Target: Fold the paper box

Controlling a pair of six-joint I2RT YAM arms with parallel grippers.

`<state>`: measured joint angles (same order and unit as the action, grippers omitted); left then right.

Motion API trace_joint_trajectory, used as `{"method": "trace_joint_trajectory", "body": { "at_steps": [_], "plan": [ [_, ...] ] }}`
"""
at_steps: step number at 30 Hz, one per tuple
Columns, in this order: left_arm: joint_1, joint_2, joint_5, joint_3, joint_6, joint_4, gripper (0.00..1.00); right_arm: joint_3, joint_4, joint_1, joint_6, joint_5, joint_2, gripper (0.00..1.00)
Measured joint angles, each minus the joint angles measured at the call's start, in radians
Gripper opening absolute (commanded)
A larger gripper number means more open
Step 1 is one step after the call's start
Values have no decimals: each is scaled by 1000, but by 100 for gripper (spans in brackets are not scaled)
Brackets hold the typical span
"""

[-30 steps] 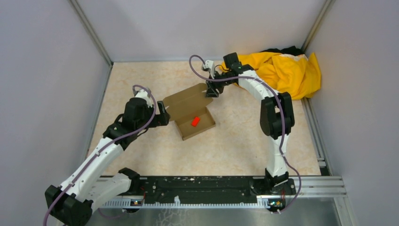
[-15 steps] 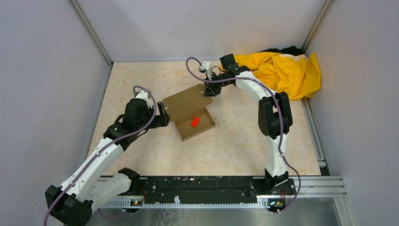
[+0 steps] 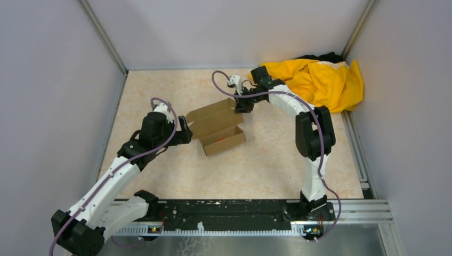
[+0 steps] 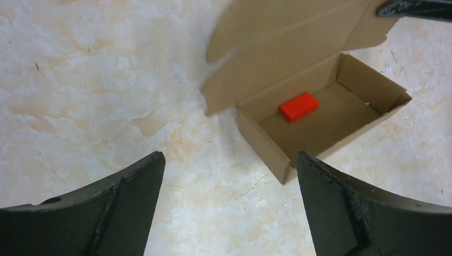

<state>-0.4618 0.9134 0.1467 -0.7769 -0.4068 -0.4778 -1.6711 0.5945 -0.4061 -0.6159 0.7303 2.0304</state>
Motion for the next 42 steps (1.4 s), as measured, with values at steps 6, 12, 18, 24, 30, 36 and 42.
{"method": "trace_joint_trajectory", "body": {
  "at_steps": [6, 12, 18, 24, 30, 36, 42],
  "plan": [
    [0, 26, 0, 0, -14, 70, 99, 154, -47, 0, 20, -67, -106, 3],
    [6, 81, 7, 12, -18, 195, 99, 299, -137, 0, 62, -123, -265, 3],
    [8, 98, -25, 61, 0, 295, 97, 396, -229, -5, 104, -168, -376, 3],
    [8, 5, -139, 178, -2, 367, 98, 436, -266, -6, 131, -203, -400, 3],
    [-8, -129, -199, 229, -11, 430, 99, 454, -273, -8, 150, -225, -406, 4],
    [-39, -172, -219, 229, -6, 480, 97, 467, -282, -13, 164, -233, -431, 4],
    [-126, -87, -165, 228, 22, 471, 92, 474, -289, -15, 174, -236, -445, 4]
  ]
}}
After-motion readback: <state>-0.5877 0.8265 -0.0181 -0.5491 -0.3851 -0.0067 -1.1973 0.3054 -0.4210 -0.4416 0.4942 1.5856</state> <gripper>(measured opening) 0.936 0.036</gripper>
